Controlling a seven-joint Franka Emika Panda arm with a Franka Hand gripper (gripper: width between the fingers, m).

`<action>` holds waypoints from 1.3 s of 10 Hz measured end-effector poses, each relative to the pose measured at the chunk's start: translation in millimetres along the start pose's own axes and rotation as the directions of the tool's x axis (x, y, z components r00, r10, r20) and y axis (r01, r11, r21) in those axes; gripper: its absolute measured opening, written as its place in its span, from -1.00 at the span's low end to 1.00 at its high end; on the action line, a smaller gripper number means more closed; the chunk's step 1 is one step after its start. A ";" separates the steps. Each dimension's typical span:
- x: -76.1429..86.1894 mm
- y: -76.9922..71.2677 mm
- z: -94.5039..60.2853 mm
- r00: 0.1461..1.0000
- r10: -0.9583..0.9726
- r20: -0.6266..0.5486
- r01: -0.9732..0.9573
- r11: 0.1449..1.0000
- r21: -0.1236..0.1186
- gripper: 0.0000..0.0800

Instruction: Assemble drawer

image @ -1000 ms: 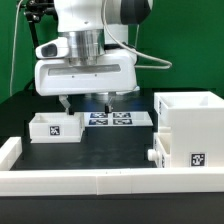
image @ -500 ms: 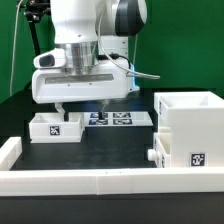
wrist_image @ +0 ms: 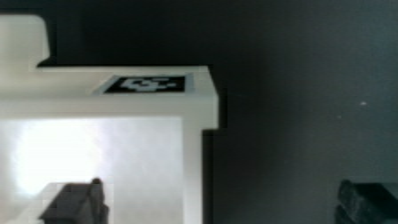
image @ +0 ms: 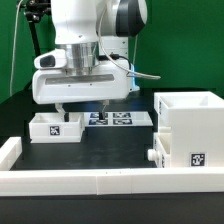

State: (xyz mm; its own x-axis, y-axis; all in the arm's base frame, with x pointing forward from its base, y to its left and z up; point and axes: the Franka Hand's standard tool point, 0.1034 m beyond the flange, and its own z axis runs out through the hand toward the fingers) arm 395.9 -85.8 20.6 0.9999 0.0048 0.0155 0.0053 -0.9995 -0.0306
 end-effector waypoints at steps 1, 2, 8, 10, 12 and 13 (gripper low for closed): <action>-5.9 0.8 7.4 1.000 -0.010 0.003 0.010 1.000 -0.003 0.62; -8.6 -1.0 11.7 1.000 -0.013 0.003 0.013 1.000 -0.004 0.62; -13.2 -0.3 14.6 1.000 -0.016 -0.001 0.016 1.000 -0.009 0.60; -11.1 -0.2 14.1 1.000 -0.018 -0.004 0.018 1.000 -0.010 0.21; -11.1 -0.2 14.1 1.000 -0.018 -0.004 0.018 1.000 -0.010 -0.37; -11.1 -0.2 14.1 1.000 -0.018 -0.004 0.018 1.000 -0.010 -0.79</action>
Offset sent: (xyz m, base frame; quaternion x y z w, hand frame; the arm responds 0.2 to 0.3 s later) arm -0.0126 0.0010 -0.0223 -0.0120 0.0119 0.0182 0.9997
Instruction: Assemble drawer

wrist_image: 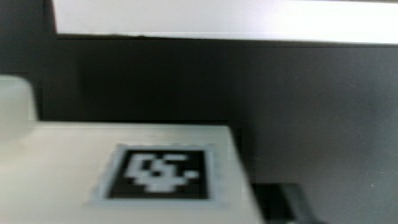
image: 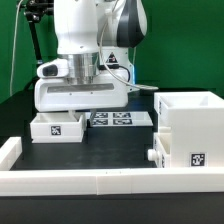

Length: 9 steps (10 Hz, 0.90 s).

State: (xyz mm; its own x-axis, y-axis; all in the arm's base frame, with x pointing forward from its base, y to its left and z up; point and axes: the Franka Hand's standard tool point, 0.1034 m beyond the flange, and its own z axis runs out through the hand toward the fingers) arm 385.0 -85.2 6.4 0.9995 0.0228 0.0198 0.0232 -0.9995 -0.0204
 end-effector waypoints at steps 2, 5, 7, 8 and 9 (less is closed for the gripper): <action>0.0 0.0 0.0 1.000 0.000 0.000 0.000 1.000 0.000 -0.89; 0.0 0.0 0.0 1.000 0.000 0.000 0.000 1.000 0.000 -0.89; 0.7 -2.8 -1.7 1.000 -0.009 0.006 0.009 1.000 0.004 -0.89; 5.9 -12.3 -11.2 0.999 -0.032 0.015 0.032 0.999 0.010 -0.89; 12.6 -22.3 -22.9 0.998 -0.060 0.012 0.060 0.998 0.012 -0.89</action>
Offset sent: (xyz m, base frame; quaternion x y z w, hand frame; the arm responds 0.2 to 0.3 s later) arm 0.0000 0.0000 0.0000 0.0000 0.0000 0.0000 1.0000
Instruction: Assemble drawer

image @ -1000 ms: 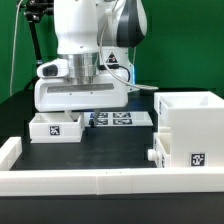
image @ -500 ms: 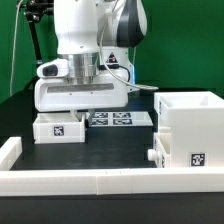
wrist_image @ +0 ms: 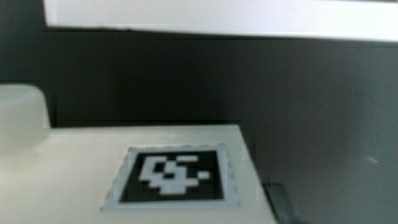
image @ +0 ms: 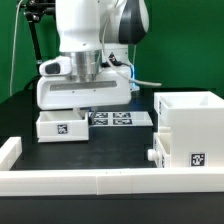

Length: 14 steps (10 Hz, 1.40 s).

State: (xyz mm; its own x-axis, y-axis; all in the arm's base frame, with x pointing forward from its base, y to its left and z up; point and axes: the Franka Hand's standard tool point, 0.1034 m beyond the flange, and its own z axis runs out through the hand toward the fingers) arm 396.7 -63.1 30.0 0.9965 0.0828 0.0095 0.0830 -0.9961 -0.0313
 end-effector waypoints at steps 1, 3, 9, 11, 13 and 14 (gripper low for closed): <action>4.9 -6.9 -9.9 0.999 -0.047 0.010 0.047 0.999 0.007 -0.89; 19.4 -9.8 -22.1 0.988 -0.151 0.025 0.150 0.988 0.025 -0.89; 29.9 -7.8 -19.6 0.817 -0.576 0.019 0.576 0.817 0.021 -0.89; 50.5 -8.9 -27.4 0.629 -0.777 0.019 0.777 0.629 -0.009 -0.89; 68.4 -5.8 -37.4 0.477 -0.879 0.030 0.879 0.476 -0.023 -0.89; 65.7 -5.3 -35.3 0.430 -0.902 0.033 0.903 0.429 -0.017 -0.89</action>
Offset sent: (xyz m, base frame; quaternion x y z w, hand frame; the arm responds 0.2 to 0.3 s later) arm 0.0000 0.0000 0.0000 0.0000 0.0000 -0.0650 0.9979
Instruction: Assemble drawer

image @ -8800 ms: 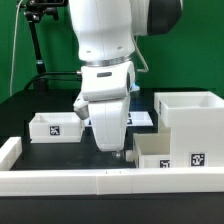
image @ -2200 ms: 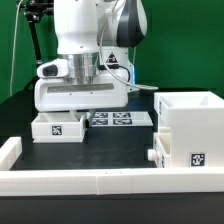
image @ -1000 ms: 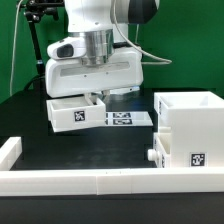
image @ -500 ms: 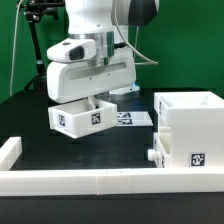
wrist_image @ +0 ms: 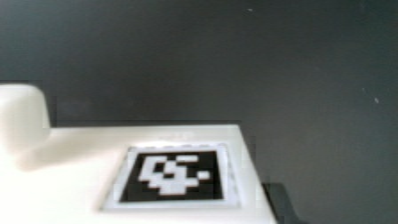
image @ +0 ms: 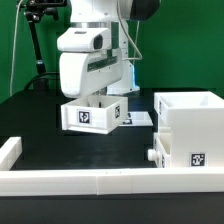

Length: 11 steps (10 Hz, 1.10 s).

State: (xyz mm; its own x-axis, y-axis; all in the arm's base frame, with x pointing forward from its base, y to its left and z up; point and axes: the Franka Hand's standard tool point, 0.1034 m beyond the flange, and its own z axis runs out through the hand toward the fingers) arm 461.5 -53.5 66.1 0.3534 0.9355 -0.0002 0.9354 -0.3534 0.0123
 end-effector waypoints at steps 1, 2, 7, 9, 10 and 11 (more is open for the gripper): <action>-0.8 -0.2 0.4 0.998 -0.063 0.002 0.063 0.998 0.001 -0.89; -1.8 -0.1 0.6 0.991 -0.133 0.005 0.133 0.991 0.001 -0.89; 7.5 26.8 0.9 0.920 -0.392 0.019 0.392 0.920 -0.005 -0.89; 20.5 44.4 -1.1 0.917 -0.399 0.021 0.399 0.917 -0.008 -0.89; 25.1 49.0 -2.5 0.917 -0.399 0.024 0.399 0.917 -0.012 -0.89; 22.4 46.6 -0.6 0.918 -0.396 0.024 0.396 0.918 -0.007 -0.89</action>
Offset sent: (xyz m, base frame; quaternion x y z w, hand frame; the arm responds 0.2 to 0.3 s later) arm 0.0110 -0.0029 -0.0155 -0.0151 0.0132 -0.2388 0.9709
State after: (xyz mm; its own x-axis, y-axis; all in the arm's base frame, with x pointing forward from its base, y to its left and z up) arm 513.0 -49.0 67.3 -0.0455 0.9986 -0.0286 0.9988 0.0461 0.0183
